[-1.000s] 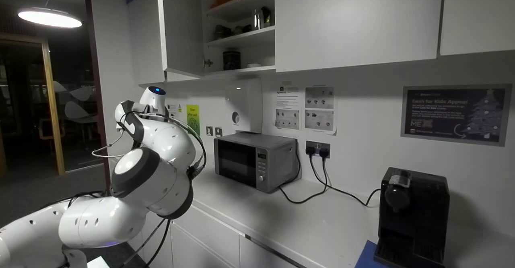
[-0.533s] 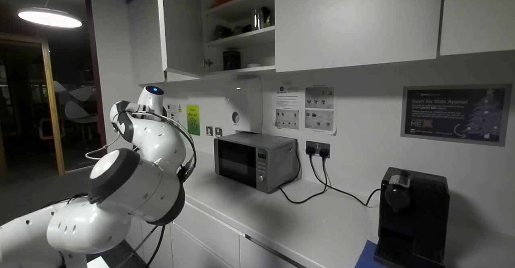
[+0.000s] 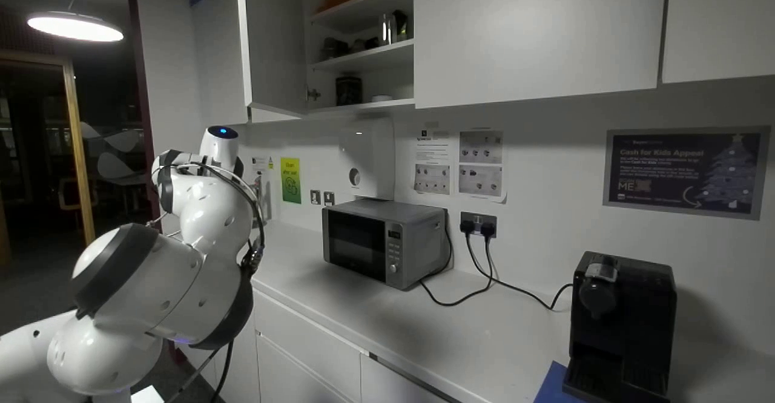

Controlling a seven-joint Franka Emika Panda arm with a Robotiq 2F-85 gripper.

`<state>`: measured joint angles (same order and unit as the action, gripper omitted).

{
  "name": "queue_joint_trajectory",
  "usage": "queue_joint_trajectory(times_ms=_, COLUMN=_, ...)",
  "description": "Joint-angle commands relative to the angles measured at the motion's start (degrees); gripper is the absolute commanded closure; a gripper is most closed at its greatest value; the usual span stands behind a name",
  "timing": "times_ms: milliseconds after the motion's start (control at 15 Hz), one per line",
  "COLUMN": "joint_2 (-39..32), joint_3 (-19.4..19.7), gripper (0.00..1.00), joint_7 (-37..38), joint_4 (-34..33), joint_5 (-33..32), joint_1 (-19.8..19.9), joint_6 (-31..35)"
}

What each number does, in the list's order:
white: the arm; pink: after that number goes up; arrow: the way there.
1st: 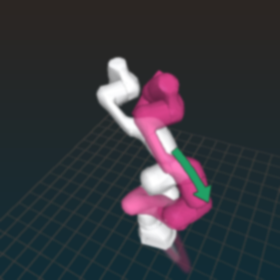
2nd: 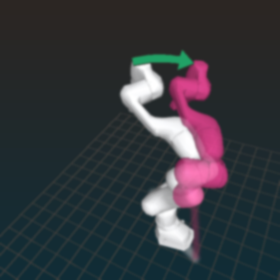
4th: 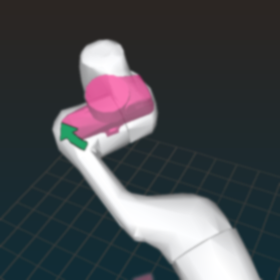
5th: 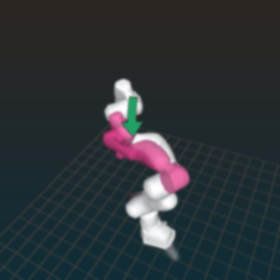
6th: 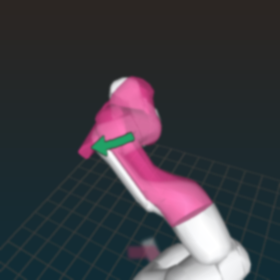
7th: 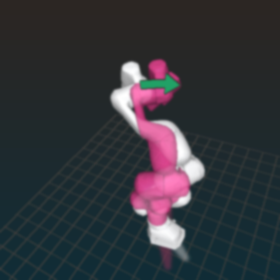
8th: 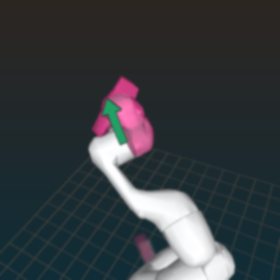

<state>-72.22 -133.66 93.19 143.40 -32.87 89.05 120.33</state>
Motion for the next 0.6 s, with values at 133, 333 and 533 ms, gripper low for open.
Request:
queue_joint_trajectory(times_ms=133, joint_2=1.42, joint_3=-4.54, gripper=0.0, joint_7=-0.3, joint_4=3.49, joint_5=3.32, joint_1=9.02, joint_6=1.52)
queue_joint_trajectory(times_ms=333, joint_2=1.48, joint_3=-6.14, gripper=0.0, joint_7=-0.12, joint_4=4.51, joint_5=3.67, joint_1=12.19, joint_6=1.19)
queue_joint_trajectory(times_ms=533, joint_2=1.61, joint_3=-7.54, gripper=0.0, joint_7=-0.21, joint_4=5.31, joint_5=4.19, joint_1=14.81, joint_6=0.78)
